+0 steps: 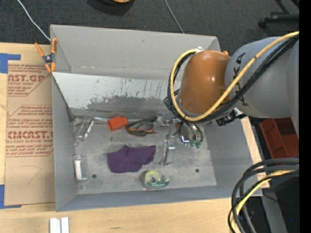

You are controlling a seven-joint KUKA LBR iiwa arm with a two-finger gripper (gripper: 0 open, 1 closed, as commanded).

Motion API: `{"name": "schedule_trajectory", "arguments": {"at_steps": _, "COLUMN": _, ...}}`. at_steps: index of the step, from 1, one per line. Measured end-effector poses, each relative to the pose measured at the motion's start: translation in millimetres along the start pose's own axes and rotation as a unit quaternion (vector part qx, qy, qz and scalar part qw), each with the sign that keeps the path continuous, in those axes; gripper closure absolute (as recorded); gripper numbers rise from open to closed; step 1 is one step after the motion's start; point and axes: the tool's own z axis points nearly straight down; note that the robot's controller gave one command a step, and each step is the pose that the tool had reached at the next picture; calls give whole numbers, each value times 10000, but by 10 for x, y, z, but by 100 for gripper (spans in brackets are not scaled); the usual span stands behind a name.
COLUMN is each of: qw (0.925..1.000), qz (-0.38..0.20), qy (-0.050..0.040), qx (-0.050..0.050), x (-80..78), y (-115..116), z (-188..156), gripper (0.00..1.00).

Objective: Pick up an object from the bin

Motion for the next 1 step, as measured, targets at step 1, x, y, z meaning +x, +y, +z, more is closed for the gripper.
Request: {"name": "schedule_trajectory", "arguments": {"at_steps": 1, "qw": 10000, "qz": 3, "qy": -38, "qx": -2, "x": -15, "y": -2, "z": -47, "gripper": 0}}
